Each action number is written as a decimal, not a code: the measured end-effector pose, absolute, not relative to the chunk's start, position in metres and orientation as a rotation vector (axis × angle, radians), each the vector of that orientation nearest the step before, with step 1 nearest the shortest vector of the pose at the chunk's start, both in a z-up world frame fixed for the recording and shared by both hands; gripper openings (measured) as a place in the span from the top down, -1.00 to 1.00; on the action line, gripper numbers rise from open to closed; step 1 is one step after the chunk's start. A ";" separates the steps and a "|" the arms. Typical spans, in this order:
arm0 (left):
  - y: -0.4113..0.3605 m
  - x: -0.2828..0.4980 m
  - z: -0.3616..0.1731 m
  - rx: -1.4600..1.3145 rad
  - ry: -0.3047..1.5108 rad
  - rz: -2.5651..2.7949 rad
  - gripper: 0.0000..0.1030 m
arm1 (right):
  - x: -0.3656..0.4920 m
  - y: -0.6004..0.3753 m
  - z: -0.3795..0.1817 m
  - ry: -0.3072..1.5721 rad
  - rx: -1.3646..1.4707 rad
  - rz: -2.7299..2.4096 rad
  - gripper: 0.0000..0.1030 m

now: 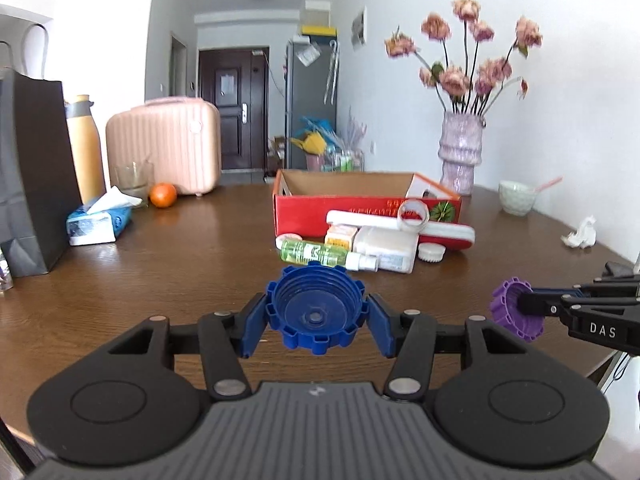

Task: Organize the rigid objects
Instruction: 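Carry both caps into the red box and open both grippers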

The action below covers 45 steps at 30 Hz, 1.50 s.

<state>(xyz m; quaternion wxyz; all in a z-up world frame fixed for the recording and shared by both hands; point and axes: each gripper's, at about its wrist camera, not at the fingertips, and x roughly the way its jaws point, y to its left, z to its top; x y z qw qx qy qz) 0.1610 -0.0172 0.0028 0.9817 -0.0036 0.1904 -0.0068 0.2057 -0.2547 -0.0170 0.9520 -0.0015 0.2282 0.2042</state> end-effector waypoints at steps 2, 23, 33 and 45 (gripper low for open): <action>-0.019 0.150 0.005 -0.008 0.357 -0.012 -0.06 | 0.195 -0.259 -0.013 0.445 0.001 0.405 0.87; 0.004 0.236 0.073 0.040 0.215 -0.090 -0.06 | 0.290 -0.287 0.061 0.327 -0.010 0.331 0.87; 0.003 0.478 0.081 0.025 0.405 -0.218 -0.06 | 0.518 -0.289 0.072 0.484 0.036 0.336 0.87; -0.003 0.709 0.003 0.103 0.828 -0.164 -0.06 | 0.739 -0.238 -0.010 0.847 -0.179 0.201 0.87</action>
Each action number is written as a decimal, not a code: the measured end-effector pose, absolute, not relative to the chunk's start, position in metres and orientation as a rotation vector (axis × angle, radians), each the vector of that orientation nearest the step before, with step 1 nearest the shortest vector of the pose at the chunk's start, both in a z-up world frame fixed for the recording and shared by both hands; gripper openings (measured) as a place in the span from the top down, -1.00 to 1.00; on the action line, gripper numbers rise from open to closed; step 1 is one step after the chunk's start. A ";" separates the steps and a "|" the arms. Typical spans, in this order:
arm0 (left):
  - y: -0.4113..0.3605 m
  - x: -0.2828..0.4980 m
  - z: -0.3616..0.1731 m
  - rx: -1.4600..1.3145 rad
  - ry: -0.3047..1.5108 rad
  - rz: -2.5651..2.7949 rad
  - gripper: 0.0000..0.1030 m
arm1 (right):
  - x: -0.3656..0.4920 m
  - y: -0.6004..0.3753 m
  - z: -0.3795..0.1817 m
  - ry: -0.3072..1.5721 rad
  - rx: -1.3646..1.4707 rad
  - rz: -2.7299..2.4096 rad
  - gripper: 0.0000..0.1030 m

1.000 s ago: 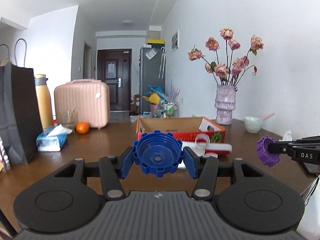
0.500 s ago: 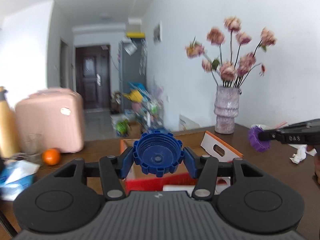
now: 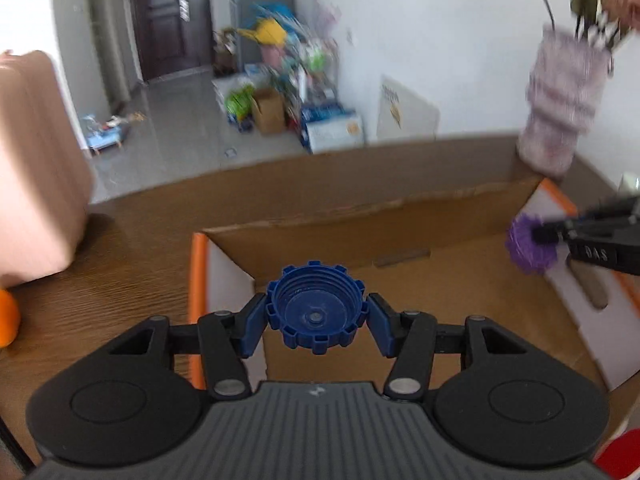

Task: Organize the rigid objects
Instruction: 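Carry both caps into the red box and open both grippers, then withdraw both grippers from the box back toward the items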

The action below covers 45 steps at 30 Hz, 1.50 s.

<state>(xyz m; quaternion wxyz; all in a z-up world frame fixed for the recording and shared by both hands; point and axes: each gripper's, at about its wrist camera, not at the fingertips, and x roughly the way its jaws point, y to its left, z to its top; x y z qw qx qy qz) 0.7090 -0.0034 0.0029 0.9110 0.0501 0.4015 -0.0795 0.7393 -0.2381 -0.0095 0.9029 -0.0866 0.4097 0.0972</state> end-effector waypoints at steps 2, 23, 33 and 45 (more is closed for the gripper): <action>-0.003 0.718 -0.006 0.114 0.859 -0.161 -0.07 | 0.747 -0.227 -0.018 0.863 -0.246 0.191 0.85; 0.010 0.583 0.142 0.020 0.724 -0.092 -0.67 | 0.625 -0.243 0.117 0.732 -0.139 0.296 -0.20; 0.004 0.443 0.181 -0.036 0.630 -0.102 -0.93 | 0.492 -0.250 0.151 0.610 -0.135 0.341 -0.38; -0.005 0.307 0.146 0.049 0.378 0.025 -1.00 | 0.358 -0.274 0.121 0.386 -0.044 0.338 -0.49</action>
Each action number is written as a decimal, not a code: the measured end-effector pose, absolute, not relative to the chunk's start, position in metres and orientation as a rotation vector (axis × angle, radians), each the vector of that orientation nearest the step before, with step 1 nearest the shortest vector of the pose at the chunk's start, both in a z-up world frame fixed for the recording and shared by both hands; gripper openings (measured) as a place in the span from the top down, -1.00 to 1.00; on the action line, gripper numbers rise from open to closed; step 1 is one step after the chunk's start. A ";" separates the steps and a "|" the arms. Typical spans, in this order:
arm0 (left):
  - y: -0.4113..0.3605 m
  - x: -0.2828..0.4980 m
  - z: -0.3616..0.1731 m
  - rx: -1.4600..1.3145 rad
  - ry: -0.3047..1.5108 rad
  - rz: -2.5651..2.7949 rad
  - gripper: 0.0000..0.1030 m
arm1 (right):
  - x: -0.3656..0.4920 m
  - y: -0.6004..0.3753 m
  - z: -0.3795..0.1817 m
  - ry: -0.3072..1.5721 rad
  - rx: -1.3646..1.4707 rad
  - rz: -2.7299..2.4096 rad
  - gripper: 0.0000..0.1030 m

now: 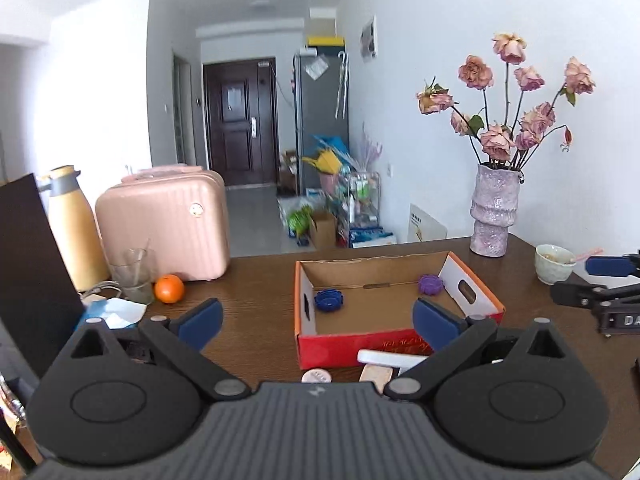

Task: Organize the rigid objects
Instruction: 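Withdraw both grippers from the box back toward the items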

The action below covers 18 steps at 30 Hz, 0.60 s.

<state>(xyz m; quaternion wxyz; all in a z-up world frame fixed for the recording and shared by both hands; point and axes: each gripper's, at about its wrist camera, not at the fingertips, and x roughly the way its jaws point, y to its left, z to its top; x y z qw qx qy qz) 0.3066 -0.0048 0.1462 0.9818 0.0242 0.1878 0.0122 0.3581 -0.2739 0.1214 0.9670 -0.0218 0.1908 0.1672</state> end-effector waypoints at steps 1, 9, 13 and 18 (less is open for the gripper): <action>-0.004 0.297 0.142 0.041 0.359 0.020 -1.00 | 0.348 -0.276 0.117 0.372 -0.033 0.334 -0.49; 0.011 0.214 0.095 -0.015 0.172 0.060 -1.00 | 0.262 -0.291 0.072 0.199 0.014 0.320 -0.70; 0.013 0.175 0.061 -0.023 0.091 0.104 -1.00 | 0.224 -0.294 0.041 0.119 0.053 0.315 -0.89; 0.018 0.130 0.019 -0.047 0.059 0.128 -1.00 | 0.174 -0.294 -0.006 0.075 0.137 0.273 -1.00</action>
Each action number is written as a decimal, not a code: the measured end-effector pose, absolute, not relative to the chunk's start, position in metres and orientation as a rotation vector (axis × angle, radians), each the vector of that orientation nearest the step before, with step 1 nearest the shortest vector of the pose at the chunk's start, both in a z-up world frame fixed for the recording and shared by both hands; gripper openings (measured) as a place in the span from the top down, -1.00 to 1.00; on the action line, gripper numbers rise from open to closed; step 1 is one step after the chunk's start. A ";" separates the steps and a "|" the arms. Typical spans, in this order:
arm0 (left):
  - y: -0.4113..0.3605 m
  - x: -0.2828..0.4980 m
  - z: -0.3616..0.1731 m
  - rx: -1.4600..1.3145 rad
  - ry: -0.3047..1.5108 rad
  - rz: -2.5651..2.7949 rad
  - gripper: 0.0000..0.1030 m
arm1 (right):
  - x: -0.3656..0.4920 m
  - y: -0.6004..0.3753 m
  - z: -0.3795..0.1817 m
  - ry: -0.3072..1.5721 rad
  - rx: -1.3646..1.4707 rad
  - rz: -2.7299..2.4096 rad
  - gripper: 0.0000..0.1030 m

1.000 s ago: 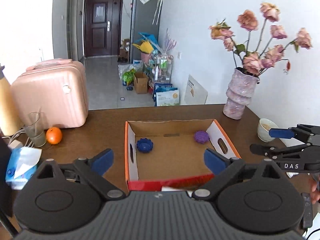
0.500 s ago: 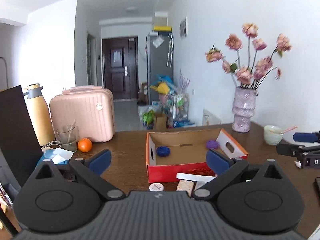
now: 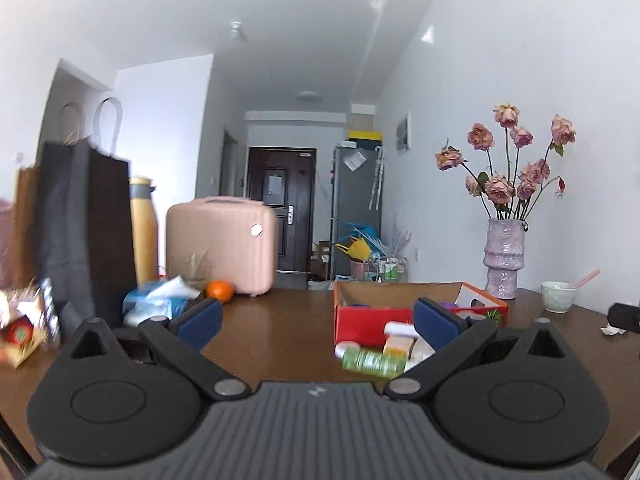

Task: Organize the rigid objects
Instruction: 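Withdraw both grippers from the box back toward the items, then grasp the green spray bottle with the left gripper while the right gripper grasps the white tape roll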

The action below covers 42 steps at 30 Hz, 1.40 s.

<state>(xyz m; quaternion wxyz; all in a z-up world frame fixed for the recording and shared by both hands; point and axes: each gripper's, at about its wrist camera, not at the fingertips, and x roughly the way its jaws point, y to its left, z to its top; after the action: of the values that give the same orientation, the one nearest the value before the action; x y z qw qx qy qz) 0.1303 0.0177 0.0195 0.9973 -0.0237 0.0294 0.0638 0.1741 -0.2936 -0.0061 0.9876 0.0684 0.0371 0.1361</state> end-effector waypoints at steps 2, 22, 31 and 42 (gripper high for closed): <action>0.022 0.119 0.004 -0.059 0.068 0.109 -1.00 | 0.159 -0.298 -0.025 0.089 0.214 0.257 -1.00; 0.030 0.269 -0.007 -0.088 0.425 -0.043 -1.00 | 0.228 -0.263 -0.025 0.191 0.047 0.284 -1.00; 0.034 0.414 -0.033 -0.288 0.634 -0.023 -1.00 | 0.359 -0.228 -0.006 0.336 -0.025 0.243 -0.69; 0.024 0.431 -0.051 -0.375 0.630 0.112 -0.56 | 0.444 -0.193 -0.034 0.490 -0.069 0.274 0.10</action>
<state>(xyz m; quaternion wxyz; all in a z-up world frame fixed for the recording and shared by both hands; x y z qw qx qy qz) 0.4314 0.0235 -0.0512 0.9320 -0.1833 0.3080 0.0546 0.4442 -0.1930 -0.0335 0.9603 -0.0340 0.2416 0.1353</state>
